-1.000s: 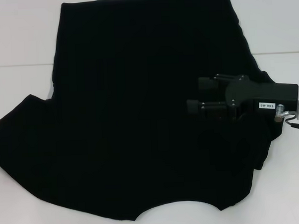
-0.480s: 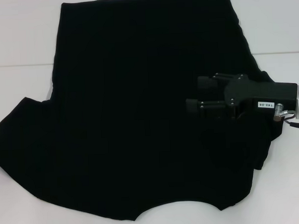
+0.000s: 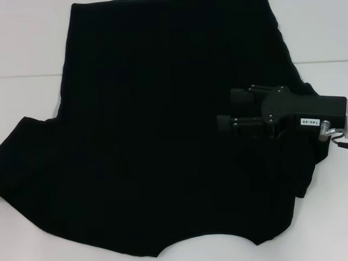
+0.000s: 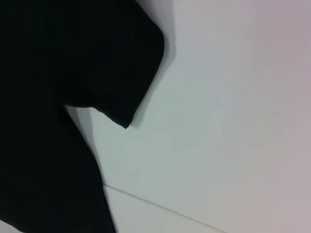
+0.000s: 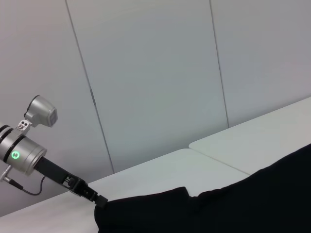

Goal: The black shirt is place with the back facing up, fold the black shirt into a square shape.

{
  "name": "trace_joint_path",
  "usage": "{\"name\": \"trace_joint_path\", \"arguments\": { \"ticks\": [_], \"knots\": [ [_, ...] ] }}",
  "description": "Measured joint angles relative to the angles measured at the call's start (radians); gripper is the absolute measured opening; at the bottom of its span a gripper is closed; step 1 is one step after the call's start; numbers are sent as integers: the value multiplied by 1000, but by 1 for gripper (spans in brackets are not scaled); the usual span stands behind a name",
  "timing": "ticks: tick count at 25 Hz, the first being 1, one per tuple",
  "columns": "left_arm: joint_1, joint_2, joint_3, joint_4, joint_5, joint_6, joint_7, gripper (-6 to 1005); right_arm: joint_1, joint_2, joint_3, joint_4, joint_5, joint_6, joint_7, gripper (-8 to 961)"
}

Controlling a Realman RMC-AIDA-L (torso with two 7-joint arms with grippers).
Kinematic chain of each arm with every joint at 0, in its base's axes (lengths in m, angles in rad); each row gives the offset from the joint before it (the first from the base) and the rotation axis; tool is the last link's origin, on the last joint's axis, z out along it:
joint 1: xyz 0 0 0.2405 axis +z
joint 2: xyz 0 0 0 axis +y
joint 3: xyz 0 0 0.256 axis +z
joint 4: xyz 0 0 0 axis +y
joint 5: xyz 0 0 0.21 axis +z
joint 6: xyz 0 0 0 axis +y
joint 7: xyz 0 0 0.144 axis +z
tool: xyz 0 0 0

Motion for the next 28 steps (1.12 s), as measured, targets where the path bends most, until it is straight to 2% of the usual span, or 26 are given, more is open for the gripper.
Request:
{"name": "trace_joint_path", "arguments": {
  "ticks": [17, 28],
  "knots": [
    [-1, -6, -11, -5, -11, 9, 6, 1, -10, 0, -1, 0, 0, -2, -3, 898],
    [-96, -9, 38, -26, -65, 10, 17, 0, -17, -5, 0, 0, 0, -6, -3, 898]
  ]
}}
